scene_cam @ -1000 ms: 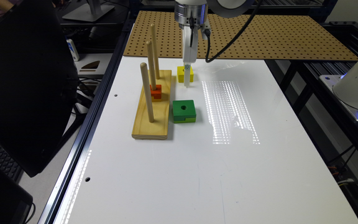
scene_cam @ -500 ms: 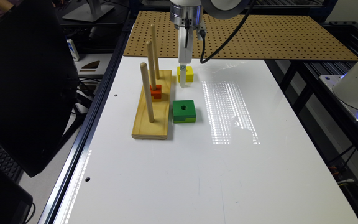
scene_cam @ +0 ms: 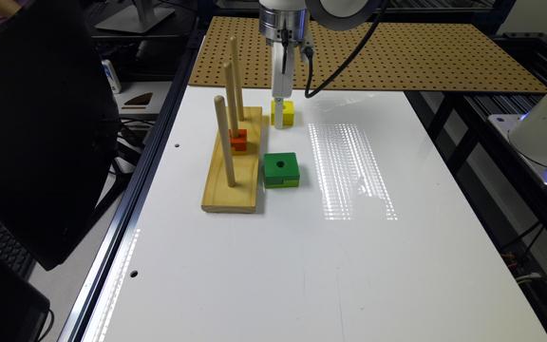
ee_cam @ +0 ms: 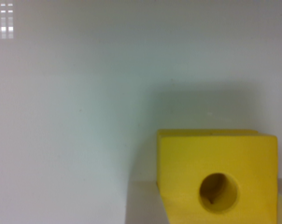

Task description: Pick up yellow block.

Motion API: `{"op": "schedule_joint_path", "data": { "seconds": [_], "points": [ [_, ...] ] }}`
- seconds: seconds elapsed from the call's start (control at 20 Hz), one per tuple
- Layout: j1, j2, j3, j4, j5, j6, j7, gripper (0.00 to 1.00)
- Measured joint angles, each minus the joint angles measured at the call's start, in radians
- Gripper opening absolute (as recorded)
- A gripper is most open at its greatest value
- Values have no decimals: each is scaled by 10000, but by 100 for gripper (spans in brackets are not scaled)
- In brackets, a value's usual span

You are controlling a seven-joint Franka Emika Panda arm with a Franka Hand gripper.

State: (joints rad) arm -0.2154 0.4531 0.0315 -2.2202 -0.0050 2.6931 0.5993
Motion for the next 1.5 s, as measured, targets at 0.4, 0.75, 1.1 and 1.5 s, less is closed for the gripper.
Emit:
{"op": "schedule_joint_path", "data": {
  "seconds": [0.4,0.75,1.1,1.5],
  "points": [
    [-1,-2,0,-1,0,-2,0,0],
    [-5,-298,0,-5,0,-238,0,0],
    [-6,-577,0,-14,0,-444,0,0],
    [-7,-2035,2,-69,0,-1947,0,0]
  ]
}}
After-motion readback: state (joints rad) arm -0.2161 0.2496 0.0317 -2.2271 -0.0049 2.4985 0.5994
